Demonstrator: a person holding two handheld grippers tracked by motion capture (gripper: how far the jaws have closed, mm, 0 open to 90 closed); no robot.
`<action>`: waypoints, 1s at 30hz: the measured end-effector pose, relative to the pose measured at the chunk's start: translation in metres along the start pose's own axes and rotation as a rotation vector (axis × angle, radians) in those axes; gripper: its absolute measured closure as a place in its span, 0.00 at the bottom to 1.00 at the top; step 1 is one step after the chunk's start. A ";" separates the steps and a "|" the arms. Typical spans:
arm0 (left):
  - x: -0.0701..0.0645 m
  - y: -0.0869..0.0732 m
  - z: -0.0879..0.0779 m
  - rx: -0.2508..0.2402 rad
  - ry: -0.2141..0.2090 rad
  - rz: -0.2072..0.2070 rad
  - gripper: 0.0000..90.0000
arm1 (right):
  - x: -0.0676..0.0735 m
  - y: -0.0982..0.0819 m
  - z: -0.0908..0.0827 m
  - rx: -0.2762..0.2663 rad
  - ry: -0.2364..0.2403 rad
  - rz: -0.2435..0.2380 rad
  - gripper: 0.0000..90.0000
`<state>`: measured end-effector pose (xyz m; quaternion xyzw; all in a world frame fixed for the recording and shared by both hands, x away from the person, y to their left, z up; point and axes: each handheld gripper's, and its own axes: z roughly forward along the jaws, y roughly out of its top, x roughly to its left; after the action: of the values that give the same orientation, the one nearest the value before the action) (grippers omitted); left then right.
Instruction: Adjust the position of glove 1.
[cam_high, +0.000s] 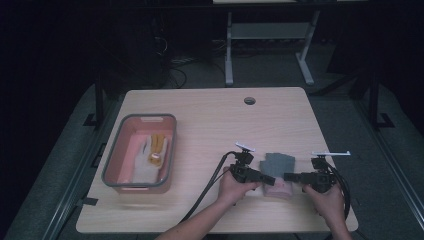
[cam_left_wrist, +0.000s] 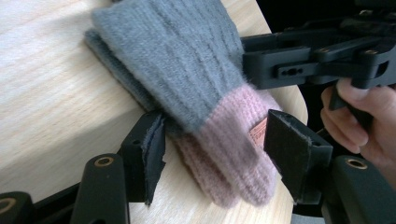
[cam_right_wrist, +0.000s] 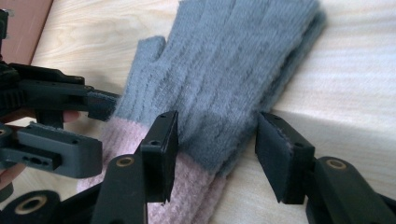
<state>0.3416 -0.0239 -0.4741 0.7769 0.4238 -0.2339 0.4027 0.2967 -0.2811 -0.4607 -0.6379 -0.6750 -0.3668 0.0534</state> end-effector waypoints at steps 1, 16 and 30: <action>-0.002 0.000 0.002 0.000 0.002 -0.009 0.44 | -0.002 -0.002 0.002 -0.002 0.007 0.006 0.55; 0.005 0.003 0.008 0.010 -0.016 -0.058 0.65 | -0.005 -0.007 0.007 -0.038 0.086 0.059 0.76; 0.006 0.004 0.001 -0.002 -0.021 -0.039 0.74 | -0.006 -0.005 0.006 -0.034 0.164 0.081 0.83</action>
<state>0.3484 -0.0237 -0.4771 0.7656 0.4350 -0.2494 0.4030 0.2953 -0.2818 -0.4706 -0.6333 -0.6357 -0.4268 0.1121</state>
